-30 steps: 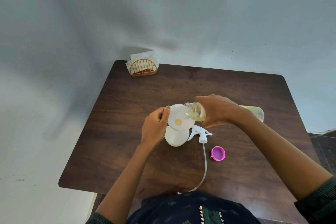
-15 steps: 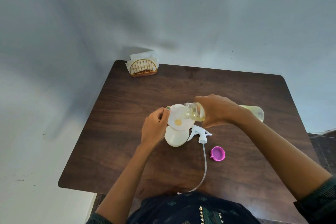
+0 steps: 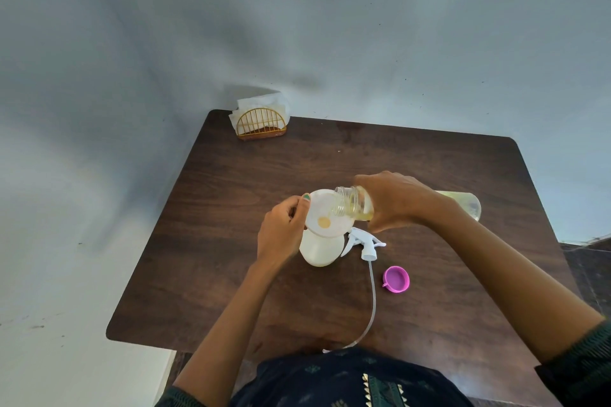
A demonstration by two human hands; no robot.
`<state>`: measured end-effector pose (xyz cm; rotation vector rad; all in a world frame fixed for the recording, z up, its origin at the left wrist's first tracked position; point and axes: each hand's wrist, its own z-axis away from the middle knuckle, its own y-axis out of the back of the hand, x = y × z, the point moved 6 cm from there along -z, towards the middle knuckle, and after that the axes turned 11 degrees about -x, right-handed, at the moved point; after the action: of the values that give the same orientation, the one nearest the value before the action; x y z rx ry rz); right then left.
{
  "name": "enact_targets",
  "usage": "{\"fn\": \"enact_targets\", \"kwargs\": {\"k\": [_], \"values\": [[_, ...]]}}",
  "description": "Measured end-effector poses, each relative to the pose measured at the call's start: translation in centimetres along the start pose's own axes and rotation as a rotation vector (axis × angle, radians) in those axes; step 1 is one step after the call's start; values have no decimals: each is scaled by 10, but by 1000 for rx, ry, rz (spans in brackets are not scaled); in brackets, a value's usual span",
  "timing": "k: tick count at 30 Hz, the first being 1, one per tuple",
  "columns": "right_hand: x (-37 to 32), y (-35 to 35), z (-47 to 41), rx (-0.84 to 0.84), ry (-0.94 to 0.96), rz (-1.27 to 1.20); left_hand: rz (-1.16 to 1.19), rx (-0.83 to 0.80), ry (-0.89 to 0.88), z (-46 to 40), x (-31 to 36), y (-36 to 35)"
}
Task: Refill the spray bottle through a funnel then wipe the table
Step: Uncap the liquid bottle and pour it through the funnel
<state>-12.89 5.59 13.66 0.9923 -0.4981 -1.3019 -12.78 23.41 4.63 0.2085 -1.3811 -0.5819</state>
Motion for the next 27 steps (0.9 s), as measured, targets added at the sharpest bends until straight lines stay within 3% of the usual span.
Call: {"fn": "enact_targets", "kwargs": {"k": [27], "values": [[-1,0,0,0,2,10,51,-9,21,2,-1,-1]]}}
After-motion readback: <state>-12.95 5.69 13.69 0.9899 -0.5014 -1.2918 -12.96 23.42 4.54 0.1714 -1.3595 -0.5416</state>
